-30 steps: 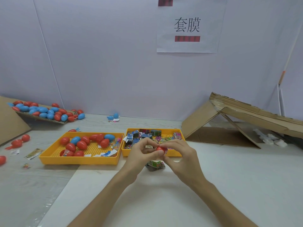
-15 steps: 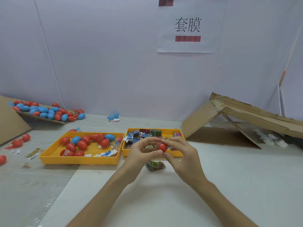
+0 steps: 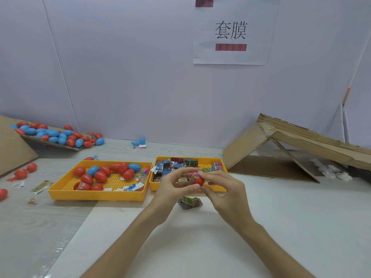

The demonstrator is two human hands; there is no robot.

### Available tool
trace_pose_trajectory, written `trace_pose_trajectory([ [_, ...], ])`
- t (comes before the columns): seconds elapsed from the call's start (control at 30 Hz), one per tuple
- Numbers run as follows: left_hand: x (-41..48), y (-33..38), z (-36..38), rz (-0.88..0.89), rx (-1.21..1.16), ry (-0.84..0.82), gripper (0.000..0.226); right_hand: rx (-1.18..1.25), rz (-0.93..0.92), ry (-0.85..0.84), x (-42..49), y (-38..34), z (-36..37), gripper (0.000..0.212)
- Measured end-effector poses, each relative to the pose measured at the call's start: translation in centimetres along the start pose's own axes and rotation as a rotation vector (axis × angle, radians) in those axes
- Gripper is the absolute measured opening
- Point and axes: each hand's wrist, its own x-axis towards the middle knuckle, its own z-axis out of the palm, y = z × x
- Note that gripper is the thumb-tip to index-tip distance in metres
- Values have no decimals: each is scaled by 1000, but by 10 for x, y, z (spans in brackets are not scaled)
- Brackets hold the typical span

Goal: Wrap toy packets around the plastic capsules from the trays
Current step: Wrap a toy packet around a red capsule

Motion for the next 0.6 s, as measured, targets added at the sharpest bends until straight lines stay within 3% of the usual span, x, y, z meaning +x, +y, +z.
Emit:
trace_pose_trajectory([
  [0.1,0,0,-1,28,2,24,44,157,111,-41,0,-1,2,35],
  [0.27,2,0,-3,87,102,82,44,518,534,-43,7,1,0,35],
  [0.37,2,-2,-3,116,194,48,51,694,734,-130,9,2,-2,45],
  [0.47,2,-3,-2,134,237,2,53,743,784,-222,7,4,0,47],
  [0.6,3,-3,-3,139,225,46,44,917,791,-161,8,8,-1,48],
])
